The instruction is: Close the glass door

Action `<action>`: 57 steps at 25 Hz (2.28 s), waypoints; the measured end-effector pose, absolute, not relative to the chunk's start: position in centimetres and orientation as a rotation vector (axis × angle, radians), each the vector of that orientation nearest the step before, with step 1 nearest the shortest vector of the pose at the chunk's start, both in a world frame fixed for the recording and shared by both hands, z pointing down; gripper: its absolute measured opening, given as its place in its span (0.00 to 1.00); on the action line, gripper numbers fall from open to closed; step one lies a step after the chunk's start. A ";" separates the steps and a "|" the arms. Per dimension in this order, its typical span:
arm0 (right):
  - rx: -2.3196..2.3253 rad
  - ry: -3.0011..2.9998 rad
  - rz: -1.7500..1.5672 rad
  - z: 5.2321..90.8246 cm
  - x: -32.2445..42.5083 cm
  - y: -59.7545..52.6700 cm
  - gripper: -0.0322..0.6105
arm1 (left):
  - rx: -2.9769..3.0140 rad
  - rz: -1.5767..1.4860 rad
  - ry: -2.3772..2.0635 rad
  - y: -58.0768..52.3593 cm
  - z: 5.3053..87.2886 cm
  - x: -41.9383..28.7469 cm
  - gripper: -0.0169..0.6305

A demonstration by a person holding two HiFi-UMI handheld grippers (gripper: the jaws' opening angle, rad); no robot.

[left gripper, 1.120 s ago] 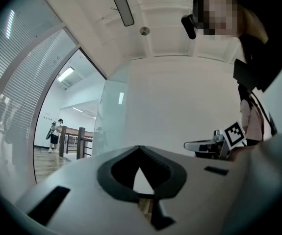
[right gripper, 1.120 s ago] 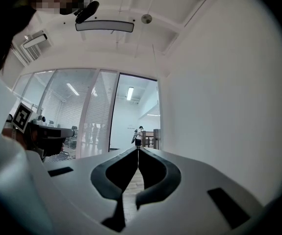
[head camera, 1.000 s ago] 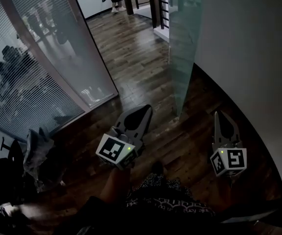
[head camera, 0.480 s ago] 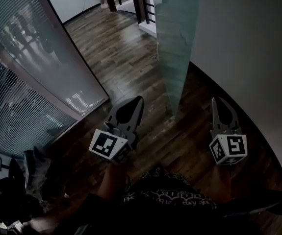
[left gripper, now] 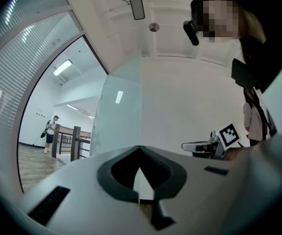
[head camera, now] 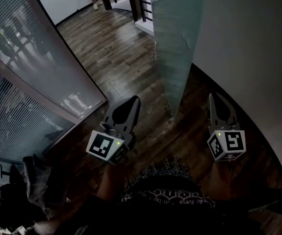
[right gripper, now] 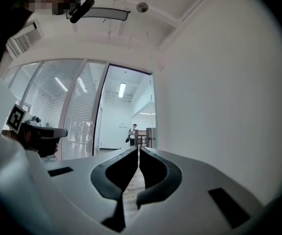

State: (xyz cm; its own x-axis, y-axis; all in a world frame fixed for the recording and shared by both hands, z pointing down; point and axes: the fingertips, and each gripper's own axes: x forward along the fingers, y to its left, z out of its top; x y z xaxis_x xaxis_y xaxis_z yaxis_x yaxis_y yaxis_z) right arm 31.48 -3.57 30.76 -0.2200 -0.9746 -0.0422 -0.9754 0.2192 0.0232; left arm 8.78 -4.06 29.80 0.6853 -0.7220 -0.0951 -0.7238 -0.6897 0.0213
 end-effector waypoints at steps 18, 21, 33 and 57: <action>-1.842 2.537 0.016 32.4 34.6 -18.2 0.06 | -2.798 0.127 1.341 -15.4 30.0 11.8 0.03; -1.824 2.550 0.010 32.7 34.8 -20.4 0.06 | -2.796 0.115 1.351 -17.2 30.2 12.4 0.03; -1.680 2.647 -0.087 34.2 34.7 -26.2 0.14 | -2.751 0.102 1.411 -21.9 29.8 13.4 0.03; -1.501 2.816 -0.094 35.4 31.7 -27.0 0.17 | -2.668 0.100 1.519 -22.7 29.7 12.2 0.03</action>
